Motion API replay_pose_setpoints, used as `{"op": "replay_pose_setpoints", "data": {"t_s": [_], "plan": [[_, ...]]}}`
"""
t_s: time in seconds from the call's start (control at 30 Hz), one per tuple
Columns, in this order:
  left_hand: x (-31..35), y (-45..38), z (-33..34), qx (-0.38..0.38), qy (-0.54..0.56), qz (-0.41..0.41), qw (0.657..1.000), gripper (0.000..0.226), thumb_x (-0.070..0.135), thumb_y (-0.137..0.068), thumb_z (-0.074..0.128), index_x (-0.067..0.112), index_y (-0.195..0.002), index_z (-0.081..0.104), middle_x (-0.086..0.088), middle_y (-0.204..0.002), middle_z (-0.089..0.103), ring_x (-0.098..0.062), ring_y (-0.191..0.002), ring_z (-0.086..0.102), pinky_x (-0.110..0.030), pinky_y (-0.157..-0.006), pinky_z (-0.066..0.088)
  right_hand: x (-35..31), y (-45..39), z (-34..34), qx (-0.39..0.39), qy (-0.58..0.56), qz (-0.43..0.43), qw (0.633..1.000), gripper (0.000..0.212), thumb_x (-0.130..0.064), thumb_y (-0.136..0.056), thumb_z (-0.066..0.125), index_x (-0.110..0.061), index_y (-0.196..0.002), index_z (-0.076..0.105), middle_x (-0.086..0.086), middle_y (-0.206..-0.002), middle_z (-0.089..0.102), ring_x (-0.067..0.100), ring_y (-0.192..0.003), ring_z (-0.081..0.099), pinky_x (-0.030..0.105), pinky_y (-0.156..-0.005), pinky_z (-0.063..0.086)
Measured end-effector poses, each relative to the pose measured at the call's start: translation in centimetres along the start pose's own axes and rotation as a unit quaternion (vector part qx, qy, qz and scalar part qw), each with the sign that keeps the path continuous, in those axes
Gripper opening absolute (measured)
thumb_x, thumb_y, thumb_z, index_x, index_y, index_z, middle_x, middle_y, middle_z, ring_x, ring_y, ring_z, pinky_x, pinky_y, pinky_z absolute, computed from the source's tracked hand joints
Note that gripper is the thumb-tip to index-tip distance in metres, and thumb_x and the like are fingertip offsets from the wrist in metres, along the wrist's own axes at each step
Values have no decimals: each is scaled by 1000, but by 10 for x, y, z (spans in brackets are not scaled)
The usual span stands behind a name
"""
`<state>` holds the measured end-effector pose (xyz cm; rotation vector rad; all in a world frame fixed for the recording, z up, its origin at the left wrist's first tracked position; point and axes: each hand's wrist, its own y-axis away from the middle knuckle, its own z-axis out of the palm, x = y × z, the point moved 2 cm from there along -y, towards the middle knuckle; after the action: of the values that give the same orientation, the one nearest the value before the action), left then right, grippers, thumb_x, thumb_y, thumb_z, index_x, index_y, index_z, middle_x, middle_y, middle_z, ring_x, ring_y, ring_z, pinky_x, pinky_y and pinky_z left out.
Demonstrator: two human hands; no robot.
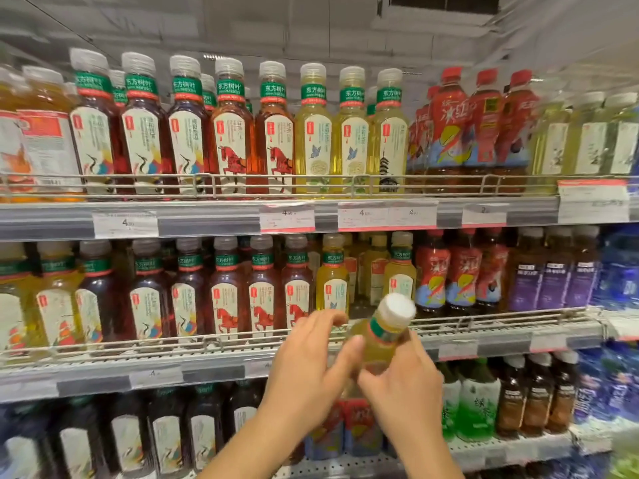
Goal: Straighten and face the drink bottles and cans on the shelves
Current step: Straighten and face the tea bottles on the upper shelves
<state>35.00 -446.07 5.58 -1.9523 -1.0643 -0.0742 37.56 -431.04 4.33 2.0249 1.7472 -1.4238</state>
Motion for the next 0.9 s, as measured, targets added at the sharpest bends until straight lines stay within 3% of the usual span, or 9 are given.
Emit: {"op": "replay_pose_setpoints", "data": {"t_s": [0.1, 0.2, 0.37, 0.43, 0.6, 0.73, 0.9], "plan": [[-26, 2, 10, -5, -84, -7, 996, 52, 60, -99, 35, 31, -141, 48, 16, -142, 51, -5, -135, 41, -28, -113, 34, 7, -33, -7, 87, 7, -20, 996, 59, -68, -70, 76, -21, -106, 69, -5, -106, 62, 24, -98, 64, 32, -83, 47], [-49, 7, 21, -87, -193, -36, 977, 65, 61, -100, 28, 29, -156, 31, 10, -164, 26, -10, -152, 19, -37, -124, 19, 5, -68, -15, 125, -4, -30, 992, 63, -65, -72, 79, -15, -108, 69, -1, -117, 62, 24, -107, 61, 32, -90, 45], [-75, 16, 37, -138, -244, -61, 958, 72, 61, -97, 21, 32, -162, 13, 12, -168, -6, -10, -155, -7, -43, -127, 10, -4, -114, -9, 96, 21, -66, 993, 48, -63, -77, 77, -19, -94, 71, 1, -128, 56, 24, -109, 60, 31, -85, 41], [-82, 18, 40, -125, -254, -55, 958, 72, 59, -94, 22, 31, -161, 20, 13, -167, -5, -9, -155, -4, -45, -126, 15, -3, -127, 4, 77, 42, -73, 993, 52, -66, -77, 74, -20, -99, 70, 1, -130, 54, 27, -107, 62, 36, -86, 47], [-88, 19, 42, -122, -262, -47, 956, 66, 51, -97, 36, 30, -159, 26, 12, -169, 2, -9, -156, 1, -44, -126, 17, 2, -136, 26, 54, 131, -49, 989, 92, -76, -75, 67, -11, -136, 46, 10, -127, 58, 37, -110, 63, 47, -83, 54], [-88, 20, 43, -116, -259, -45, 958, 66, 51, -95, 38, 27, -156, 34, 9, -169, 9, -12, -156, 7, -45, -124, 22, -1, -140, 32, 58, 179, -76, 979, 97, -72, -79, 69, -9, -141, 29, 17, -114, 68, 40, -103, 66, 43, -73, 51], [-88, 19, 45, -97, -248, -44, 963, 59, 50, -94, 42, 25, -147, 46, 7, -168, 16, -14, -155, 14, -46, -123, 25, -7, -156, 35, 15, 279, -105, 954, 108, -78, -84, 56, 0, -152, 25, 16, -113, 70, 37, -101, 69, 38, -68, 47]]}}
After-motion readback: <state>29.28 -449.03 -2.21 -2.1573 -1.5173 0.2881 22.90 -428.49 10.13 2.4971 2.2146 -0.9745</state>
